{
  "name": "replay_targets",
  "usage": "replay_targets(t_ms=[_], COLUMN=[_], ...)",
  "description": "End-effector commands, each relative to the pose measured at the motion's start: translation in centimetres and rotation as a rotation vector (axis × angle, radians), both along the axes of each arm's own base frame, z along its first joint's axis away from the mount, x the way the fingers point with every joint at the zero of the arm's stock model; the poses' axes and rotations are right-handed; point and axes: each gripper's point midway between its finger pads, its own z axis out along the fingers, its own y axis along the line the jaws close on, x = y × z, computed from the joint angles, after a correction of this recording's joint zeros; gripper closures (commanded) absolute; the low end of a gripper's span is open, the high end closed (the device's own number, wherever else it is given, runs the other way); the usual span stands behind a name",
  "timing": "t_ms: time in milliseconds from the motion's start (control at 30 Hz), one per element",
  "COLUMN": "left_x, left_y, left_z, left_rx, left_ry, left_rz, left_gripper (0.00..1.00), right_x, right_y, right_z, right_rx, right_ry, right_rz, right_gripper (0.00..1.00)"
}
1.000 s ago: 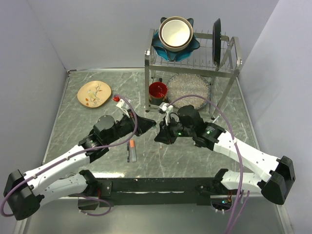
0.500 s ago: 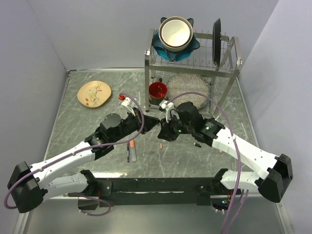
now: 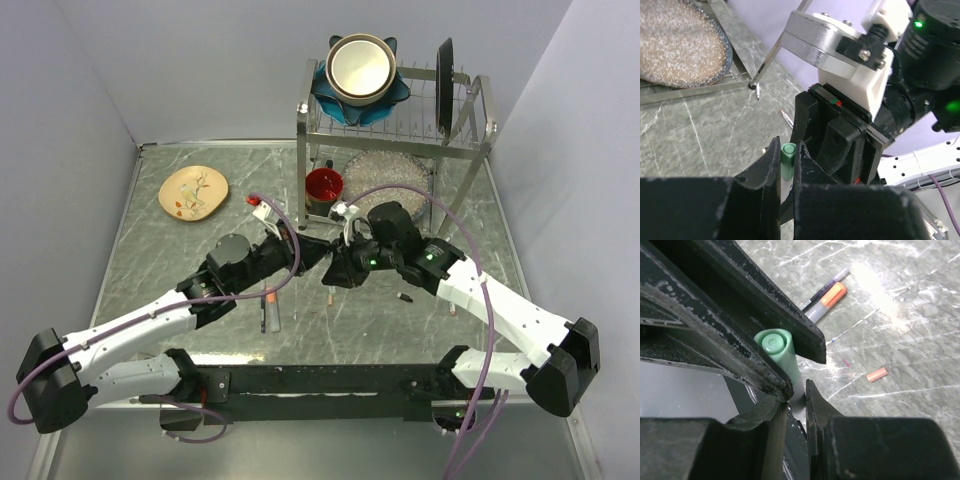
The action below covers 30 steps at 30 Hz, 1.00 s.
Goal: Insert the pens into the pen caps
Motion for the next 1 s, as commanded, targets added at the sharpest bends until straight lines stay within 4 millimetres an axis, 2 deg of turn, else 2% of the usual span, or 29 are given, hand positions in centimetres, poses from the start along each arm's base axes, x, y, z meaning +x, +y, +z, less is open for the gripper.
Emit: replay_targets(t_ms=[0,67,100,133,233,300,400,533,633,733,800,867,900,967], left_x=[-15.1,-15.4,-15.5,-15.3,-15.6,-16.2,-16.7,-17.1,-17.0,-16.5,-16.3,-16.3,-16.1,-15.5], left_y=[3.5,2.9,2.8,2.9,3.4,3.2,3.5,3.4,3.9,3.4,3.1,2.6,2.5,2.2], left_z=[-16.2,-14.3,-13.9,-14.0,-14.7,-14.1,-14.6,-14.5,-15.6,-15.0,-15.3,-16.2,-16.3,-16.4], left_rx=[0.487,0.407,0.399,0.406,0.434,0.381,0.400,0.388,0.448,0.433,0.430,0.447,0.450,0.476], left_ry=[0.496,0.456,0.449,0.450,0.484,0.490,0.517,0.531,0.571,0.552,0.564,0.571,0.581,0.596], left_rz=[-0.496,-0.544,-0.553,-0.540,-0.548,-0.575,-0.593,-0.619,-0.591,-0.577,-0.564,-0.565,-0.553,-0.515], left_gripper=[0.99,0.99,0.99,0.99,0.99,0.99,0.99,0.99,0.99,0.99,0.99,0.99,0.99,0.99], right_x=[7.2,7.4,7.1,7.0,6.3,6.3,5.8,5.5,5.9,6.0,6.6,6.0,6.6,6.7], right_y=[-2.5,-2.6,-2.6,-2.5,-2.6,-3.0,-3.2,-3.7,-4.0,-4.5,-4.4,-4.1,-4.2,-4.2], right_z=[25.8,24.8,25.0,24.4,24.4,24.7,24.5,25.5,25.8,26.8,27.0,28.3,27.9,28.6], right_rx=[0.648,0.647,0.663,0.662,0.669,0.678,0.683,0.675,0.635,0.624,0.622,0.647,0.624,0.592], right_ry=[-0.748,-0.704,-0.716,-0.707,-0.715,-0.725,-0.724,-0.770,-0.788,-0.825,-0.824,-0.834,-0.818,-0.855], right_rz=[-0.243,-0.236,-0.223,-0.213,-0.183,-0.185,-0.151,-0.148,-0.171,-0.200,-0.211,-0.184,-0.213,-0.232], right_gripper=[1.00,1.00,1.00,1.00,1.00,1.00,1.00,1.00,1.00,1.00,1.00,1.00,1.00,1.00])
